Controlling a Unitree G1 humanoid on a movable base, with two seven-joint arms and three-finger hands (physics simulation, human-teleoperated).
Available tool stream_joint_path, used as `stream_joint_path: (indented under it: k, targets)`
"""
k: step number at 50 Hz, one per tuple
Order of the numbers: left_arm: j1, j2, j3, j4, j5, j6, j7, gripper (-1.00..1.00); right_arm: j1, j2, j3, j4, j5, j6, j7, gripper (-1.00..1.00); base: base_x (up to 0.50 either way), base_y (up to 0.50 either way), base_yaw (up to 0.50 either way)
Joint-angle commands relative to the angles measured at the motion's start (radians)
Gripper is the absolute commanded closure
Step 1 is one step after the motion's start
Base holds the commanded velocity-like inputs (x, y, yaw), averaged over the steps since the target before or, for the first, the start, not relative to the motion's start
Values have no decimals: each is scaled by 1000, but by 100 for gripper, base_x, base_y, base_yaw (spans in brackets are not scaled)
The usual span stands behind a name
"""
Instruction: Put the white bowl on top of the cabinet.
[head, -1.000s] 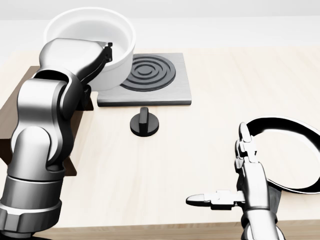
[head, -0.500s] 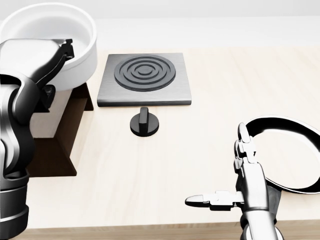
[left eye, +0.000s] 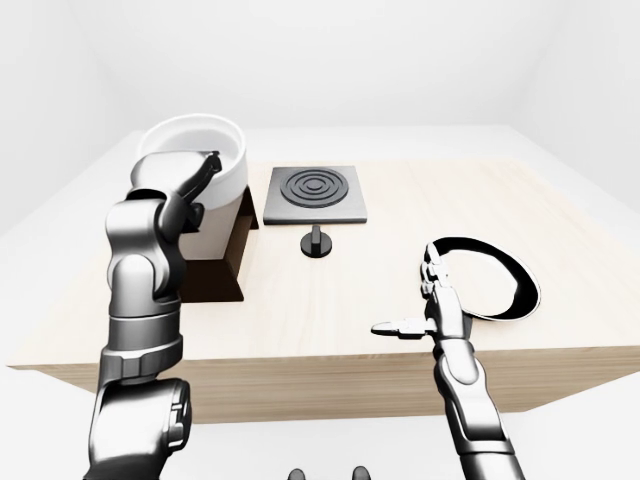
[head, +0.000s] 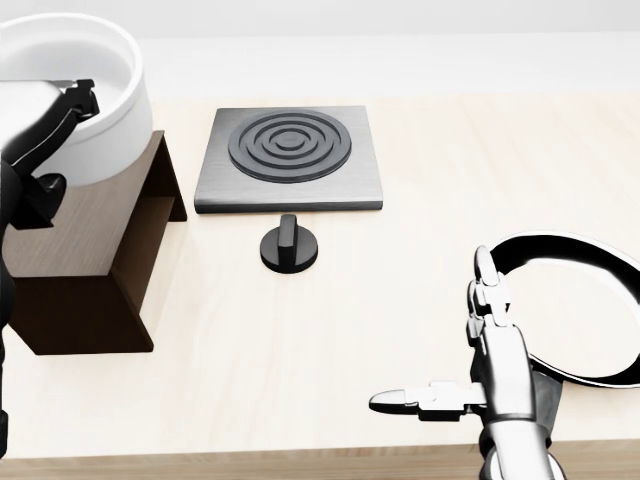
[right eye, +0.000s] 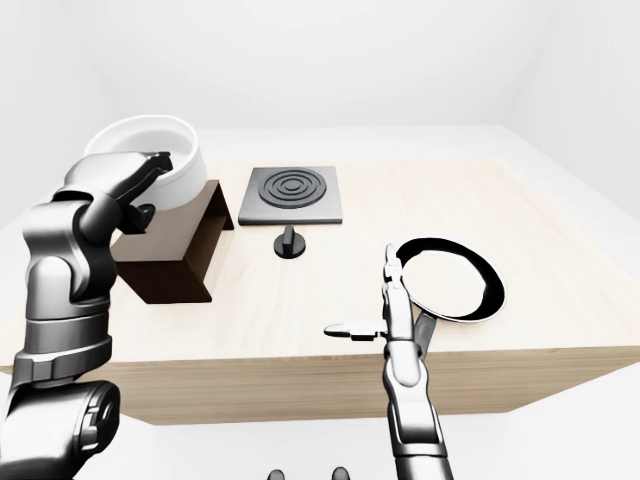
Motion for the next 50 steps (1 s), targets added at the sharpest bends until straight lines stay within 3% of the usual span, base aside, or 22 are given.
stream_joint_path:
  k: [1,7,25,38,50]
  targets:
    - [-35,70,23,107,-105,0,65,100,-2,1,1,9,-2,-7,-2,-100,0,0,0]
    - [-40,88,16,148,-155,0,113,100,3,2,6,2,-8,-5,-4,-100,0,0,0]
    - [-31,103,8,182,-184,0,172,100,3,4,10,13,-12,-16,-7,-100,0,0,0]
    - [-30,112,15,241,-242,0,238,100,16,7,14,-9,-17,-5,-8,-100,0,0,0]
    - [-18,120,15,245,-260,0,256,100,14,8,17,-6,-20,-7,-9,-100,0,0,0]
